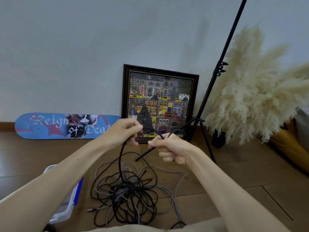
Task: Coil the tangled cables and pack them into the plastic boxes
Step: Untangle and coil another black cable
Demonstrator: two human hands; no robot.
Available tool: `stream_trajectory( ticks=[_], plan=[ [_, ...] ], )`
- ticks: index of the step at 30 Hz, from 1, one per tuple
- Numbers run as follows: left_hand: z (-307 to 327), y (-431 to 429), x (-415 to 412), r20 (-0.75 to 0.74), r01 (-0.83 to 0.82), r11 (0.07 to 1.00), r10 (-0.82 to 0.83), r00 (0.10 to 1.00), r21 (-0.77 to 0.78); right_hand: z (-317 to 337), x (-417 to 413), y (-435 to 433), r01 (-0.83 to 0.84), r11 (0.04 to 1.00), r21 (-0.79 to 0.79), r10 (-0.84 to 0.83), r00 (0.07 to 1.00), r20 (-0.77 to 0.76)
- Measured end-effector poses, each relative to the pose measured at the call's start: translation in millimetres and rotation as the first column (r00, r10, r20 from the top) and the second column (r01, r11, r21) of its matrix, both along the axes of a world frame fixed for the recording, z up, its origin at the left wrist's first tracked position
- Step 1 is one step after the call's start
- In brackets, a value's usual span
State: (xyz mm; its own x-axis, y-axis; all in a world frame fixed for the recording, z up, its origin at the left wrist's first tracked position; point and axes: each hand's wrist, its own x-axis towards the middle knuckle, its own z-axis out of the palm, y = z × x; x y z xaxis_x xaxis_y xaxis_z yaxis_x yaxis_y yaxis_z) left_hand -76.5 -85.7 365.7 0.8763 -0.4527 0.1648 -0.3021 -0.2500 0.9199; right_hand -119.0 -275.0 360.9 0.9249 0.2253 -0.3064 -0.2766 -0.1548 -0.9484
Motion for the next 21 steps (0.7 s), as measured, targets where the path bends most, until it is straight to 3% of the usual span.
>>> stream_trajectory(
  ticks=[3, 5, 10, 17, 21],
  plan=[
    [16.3, -14.9, -4.4, 0.189, -0.015, 1.0, 0.017, 0.982, -0.014, -6.0, -1.5, 8.9, -0.135, 0.986, -0.102, 0.125, 0.987, -0.097],
    [19.5, -20.8, -7.7, 0.226, 0.01, 1.0, -0.005, 0.974, -0.018, -6.4, -3.8, 14.2, -0.282, 0.954, -0.101, 0.261, 0.948, -0.181],
    [5.3, -19.5, -3.0, 0.108, 0.069, 0.998, -0.067, 0.992, -0.008, 2.0, -10.9, 15.5, -0.562, 0.824, 0.065, 0.556, 0.781, -0.285],
    [-6.0, -36.3, -17.8, -0.147, 0.231, 0.965, -0.248, 0.957, -0.126, 12.5, -17.6, 15.8, -0.664, 0.65, 0.37, 0.747, 0.647, -0.15],
    [-7.2, -37.7, -22.2, -0.265, 0.276, 0.96, -0.278, 0.923, -0.045, 13.6, -19.2, 14.1, -0.684, 0.596, 0.42, 0.785, 0.606, -0.127]
  ],
)
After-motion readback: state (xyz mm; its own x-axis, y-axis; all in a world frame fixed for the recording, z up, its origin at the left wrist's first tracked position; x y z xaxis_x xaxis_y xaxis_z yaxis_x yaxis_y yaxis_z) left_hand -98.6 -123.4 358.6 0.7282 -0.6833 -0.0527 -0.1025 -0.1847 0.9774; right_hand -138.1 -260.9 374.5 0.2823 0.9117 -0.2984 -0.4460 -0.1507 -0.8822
